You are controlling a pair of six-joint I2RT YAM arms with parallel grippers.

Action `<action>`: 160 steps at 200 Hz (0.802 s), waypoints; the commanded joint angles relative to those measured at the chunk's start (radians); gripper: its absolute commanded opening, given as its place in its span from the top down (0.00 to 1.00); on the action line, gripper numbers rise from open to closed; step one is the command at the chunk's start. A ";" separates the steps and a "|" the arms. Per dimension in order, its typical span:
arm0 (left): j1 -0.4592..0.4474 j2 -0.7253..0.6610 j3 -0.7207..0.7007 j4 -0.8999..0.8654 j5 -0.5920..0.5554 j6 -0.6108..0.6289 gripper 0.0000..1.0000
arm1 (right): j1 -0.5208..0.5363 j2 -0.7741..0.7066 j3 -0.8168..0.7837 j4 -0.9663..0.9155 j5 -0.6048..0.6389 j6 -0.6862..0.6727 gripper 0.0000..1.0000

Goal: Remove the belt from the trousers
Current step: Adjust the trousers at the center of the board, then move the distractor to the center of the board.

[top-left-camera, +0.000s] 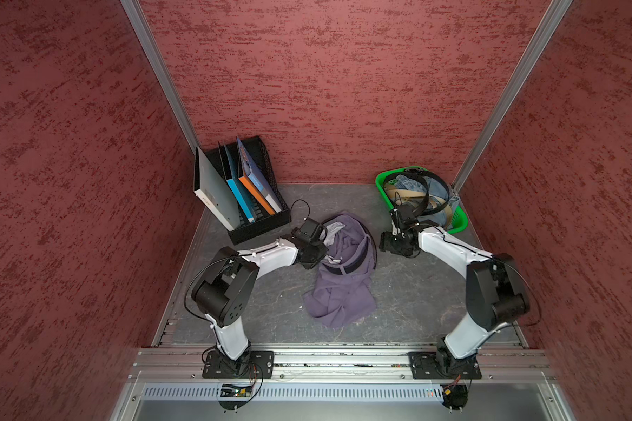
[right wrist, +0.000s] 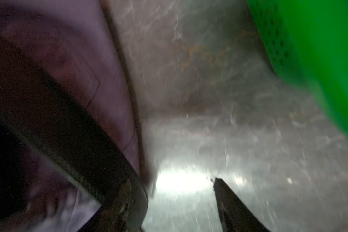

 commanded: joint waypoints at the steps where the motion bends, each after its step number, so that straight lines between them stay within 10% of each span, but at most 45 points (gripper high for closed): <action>1: -0.007 0.053 0.091 0.048 -0.029 0.021 1.00 | -0.046 0.149 0.203 0.136 -0.053 0.009 0.34; 84: -0.037 0.143 0.235 -0.045 -0.049 0.099 1.00 | -0.183 0.768 1.190 -0.342 0.065 -0.015 0.34; 134: -0.060 0.087 0.217 -0.191 -0.148 0.026 1.00 | -0.258 0.757 1.182 -0.346 0.088 -0.031 0.33; 160: -0.097 0.020 0.190 -0.217 -0.204 0.002 1.00 | -0.241 0.555 0.867 -0.079 -0.122 -0.037 0.32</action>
